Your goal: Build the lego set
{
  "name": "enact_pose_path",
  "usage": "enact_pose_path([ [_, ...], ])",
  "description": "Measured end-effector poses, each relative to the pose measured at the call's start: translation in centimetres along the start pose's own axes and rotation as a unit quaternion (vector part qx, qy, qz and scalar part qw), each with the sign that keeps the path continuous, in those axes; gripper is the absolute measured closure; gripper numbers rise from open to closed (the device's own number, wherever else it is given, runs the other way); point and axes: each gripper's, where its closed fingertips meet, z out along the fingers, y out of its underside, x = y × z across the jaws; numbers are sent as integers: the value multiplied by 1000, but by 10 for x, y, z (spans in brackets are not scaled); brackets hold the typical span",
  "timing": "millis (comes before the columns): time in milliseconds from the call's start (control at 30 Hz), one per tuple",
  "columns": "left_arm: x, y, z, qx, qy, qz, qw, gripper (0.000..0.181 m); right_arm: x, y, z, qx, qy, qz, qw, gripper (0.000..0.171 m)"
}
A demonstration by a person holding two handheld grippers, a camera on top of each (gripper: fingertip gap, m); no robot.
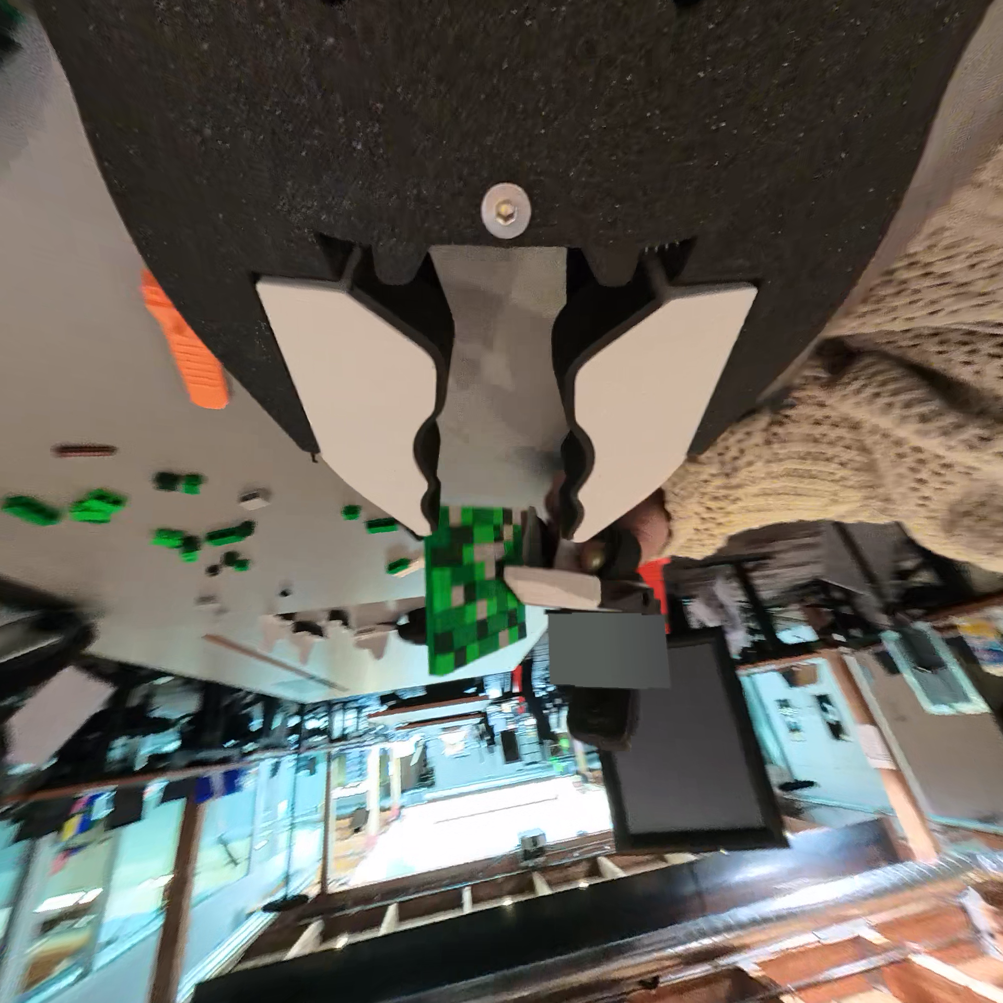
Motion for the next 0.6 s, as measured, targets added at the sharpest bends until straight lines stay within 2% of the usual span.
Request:
enact_pose_path([
  [100,-29,-19,-22,76,-36,-90,992,176,16,-1,-6,-13,105,-123,987,140],
  [167,-41,-26,-33,113,-36,-149,982,176,27,5,-9,-50,180,-238,953,147],
  [233,-52,-28,-39,133,-44,-189,972,176,24,11,-6,-75,201,-315,925,153],
  [367,-59,-26,-41,137,-52,-218,965,175,11,18,1,-86,179,-356,913,156],
  [600,-62,-26,-44,142,-54,-233,960,176,12,17,-1,-79,172,-339,921,160],
])
